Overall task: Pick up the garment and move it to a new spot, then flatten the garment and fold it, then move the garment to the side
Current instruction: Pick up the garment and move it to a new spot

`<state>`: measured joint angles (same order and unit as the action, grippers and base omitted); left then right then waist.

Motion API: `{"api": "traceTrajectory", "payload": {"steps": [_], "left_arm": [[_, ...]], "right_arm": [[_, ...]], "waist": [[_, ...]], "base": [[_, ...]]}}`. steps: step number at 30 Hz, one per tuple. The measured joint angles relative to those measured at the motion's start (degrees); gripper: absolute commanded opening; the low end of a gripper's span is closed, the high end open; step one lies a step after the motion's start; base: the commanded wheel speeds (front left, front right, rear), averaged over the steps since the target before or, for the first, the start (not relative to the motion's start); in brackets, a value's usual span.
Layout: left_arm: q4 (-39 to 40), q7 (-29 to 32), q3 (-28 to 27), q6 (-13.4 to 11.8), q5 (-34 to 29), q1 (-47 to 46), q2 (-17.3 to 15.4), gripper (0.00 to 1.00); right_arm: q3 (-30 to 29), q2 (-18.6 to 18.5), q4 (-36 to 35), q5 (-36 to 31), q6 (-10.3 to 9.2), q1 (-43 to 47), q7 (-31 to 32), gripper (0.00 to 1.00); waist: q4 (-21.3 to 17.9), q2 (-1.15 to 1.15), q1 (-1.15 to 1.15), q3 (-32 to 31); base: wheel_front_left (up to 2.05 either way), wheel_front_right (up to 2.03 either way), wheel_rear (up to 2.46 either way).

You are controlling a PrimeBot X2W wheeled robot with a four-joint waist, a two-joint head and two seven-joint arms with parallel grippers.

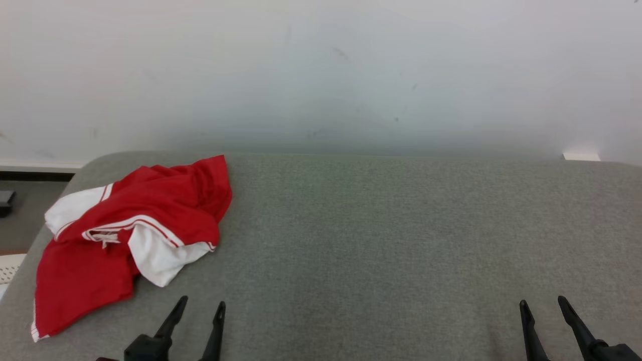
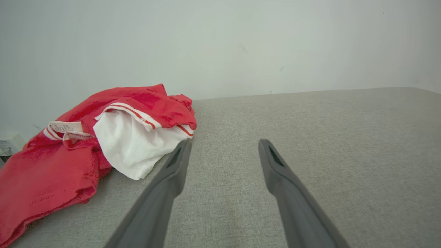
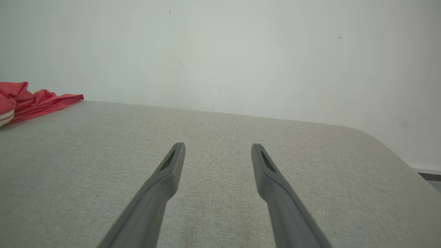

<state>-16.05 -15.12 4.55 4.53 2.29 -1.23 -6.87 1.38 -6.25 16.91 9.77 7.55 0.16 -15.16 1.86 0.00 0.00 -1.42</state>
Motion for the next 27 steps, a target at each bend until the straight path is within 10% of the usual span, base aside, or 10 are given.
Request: {"api": "traceTrajectory", "payload": {"steps": [27], "left_arm": [[1.02,-0.01,-5.02,-0.15,0.67,3.02,-0.81,1.0]], "right_arm": [[8.42,1.27,0.71,1.86,0.0,-2.33,-0.02,1.0]], "waist": [[22.71,0.0,0.0,-0.33]], "base": [[0.0,0.0,0.0]]}}
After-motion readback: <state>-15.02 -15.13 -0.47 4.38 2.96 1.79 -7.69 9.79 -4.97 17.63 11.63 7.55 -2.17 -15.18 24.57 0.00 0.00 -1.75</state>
